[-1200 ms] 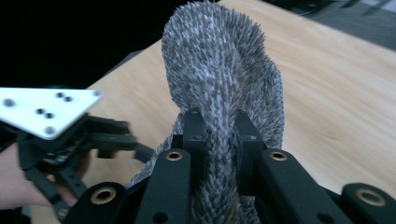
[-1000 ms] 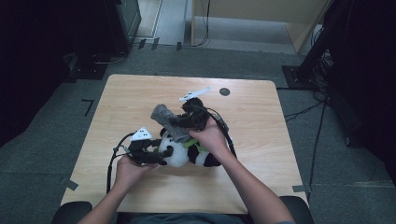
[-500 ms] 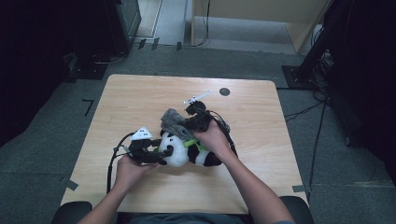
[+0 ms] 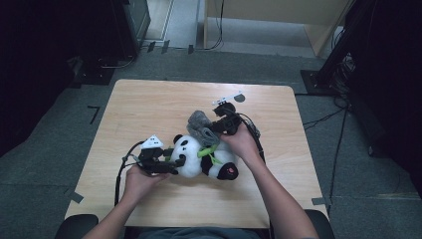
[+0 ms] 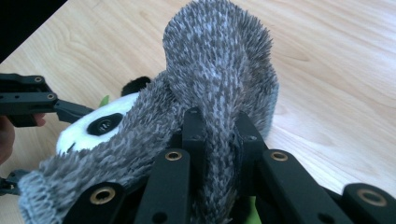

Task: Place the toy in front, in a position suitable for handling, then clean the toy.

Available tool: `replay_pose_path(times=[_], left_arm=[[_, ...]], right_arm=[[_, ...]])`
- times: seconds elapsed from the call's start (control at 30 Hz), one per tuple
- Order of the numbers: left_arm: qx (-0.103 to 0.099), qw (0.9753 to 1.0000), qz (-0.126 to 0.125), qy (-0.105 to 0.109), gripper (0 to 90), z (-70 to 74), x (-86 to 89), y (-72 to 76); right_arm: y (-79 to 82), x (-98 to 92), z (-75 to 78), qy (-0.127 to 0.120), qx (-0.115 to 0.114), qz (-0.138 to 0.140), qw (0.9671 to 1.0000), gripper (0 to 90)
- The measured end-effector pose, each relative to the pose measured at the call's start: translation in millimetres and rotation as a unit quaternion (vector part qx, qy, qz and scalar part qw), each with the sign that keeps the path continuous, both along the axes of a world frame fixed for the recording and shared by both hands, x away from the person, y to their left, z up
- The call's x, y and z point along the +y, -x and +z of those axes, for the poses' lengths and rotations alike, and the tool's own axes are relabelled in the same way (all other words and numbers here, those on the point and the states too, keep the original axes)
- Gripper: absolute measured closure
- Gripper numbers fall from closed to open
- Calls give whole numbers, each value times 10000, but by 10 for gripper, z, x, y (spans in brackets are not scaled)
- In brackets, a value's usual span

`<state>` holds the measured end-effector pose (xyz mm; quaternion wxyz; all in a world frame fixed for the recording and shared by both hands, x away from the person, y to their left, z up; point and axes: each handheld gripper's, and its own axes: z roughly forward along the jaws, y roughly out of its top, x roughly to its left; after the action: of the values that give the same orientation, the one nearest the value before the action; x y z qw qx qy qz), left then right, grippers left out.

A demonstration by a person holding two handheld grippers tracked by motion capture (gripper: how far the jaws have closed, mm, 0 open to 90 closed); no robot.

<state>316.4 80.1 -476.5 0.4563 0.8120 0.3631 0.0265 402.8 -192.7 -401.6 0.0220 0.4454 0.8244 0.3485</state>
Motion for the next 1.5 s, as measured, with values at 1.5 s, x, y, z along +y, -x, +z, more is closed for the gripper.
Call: replay_pose_path(times=[1.5], left_arm=[[168, 9998, -115, 30, 461, 34, 8, -54]], right_arm=[[312, -1234, 528, -971, -1027, -783, 9869, 799]])
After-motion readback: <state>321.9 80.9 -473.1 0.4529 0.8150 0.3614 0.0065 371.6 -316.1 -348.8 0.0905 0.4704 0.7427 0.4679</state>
